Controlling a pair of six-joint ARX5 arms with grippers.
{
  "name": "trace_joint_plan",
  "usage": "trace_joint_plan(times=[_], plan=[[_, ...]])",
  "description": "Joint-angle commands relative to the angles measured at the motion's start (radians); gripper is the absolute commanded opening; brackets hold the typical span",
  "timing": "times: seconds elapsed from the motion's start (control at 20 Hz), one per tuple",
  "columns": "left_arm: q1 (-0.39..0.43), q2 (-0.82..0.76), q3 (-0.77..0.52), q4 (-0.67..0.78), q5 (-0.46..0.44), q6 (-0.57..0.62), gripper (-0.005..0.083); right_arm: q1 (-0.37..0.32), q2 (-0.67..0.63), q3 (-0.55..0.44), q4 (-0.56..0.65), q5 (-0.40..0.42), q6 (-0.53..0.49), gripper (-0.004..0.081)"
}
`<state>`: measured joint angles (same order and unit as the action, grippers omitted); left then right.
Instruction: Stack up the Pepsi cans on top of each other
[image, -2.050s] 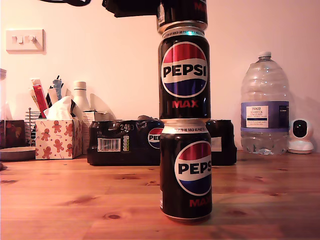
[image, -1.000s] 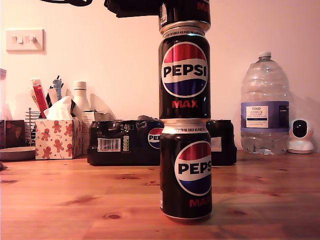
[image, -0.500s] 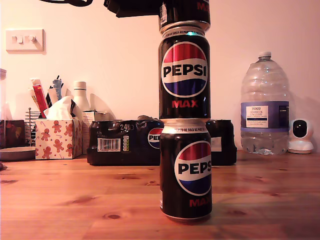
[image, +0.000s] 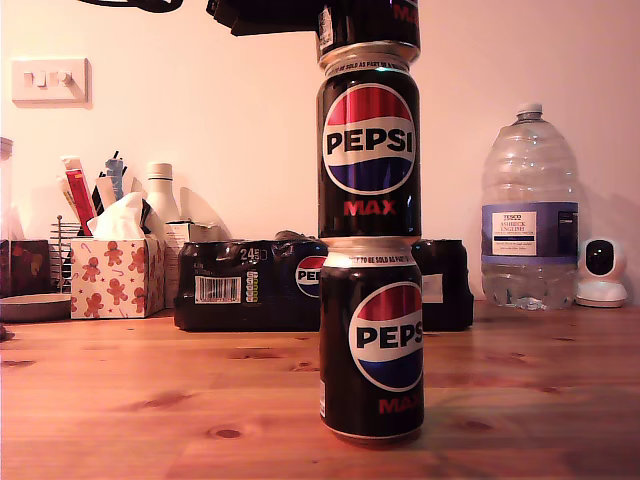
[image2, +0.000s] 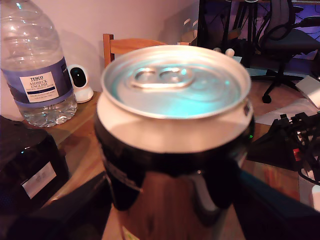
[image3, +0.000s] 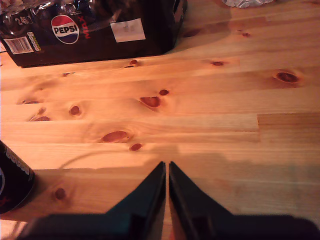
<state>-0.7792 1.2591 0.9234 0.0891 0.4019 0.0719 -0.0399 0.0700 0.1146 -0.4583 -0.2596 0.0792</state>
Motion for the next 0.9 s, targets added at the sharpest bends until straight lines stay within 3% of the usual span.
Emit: trace_joint_plan(times=[0.0,0.05,0.2,0.3,0.85], plan=[[-0.003,-0.003,-0.006,-0.006,0.000,0.007,0.0360,-0.006,0.001,-0.017,0.003,-0.003,0.002,-0.0012],[-0.003,-0.003,-0.006,-0.008,0.000,0.007,0.0372,-0.006,0.001,-0.017,0.003,-0.003,0.003,-0.0012],[-0.003,-0.003,-0.005,-0.008,0.001,0.006,0.0677,-0.006,0.001,-0.017,0.003,-0.003,0.003,-0.0012],[-0.006,-0.003,-0.005,-0.013,0.001,0.004,0.0797,-0.006,0.001,-0.017,0.003,-0.003,0.003,-0.0012],[-0.011,-0.031,-0.005,0.026,0.000,0.006,0.0794,-0.006,0.001,-0.017,0.003,-0.003,0.003,-0.0012]])
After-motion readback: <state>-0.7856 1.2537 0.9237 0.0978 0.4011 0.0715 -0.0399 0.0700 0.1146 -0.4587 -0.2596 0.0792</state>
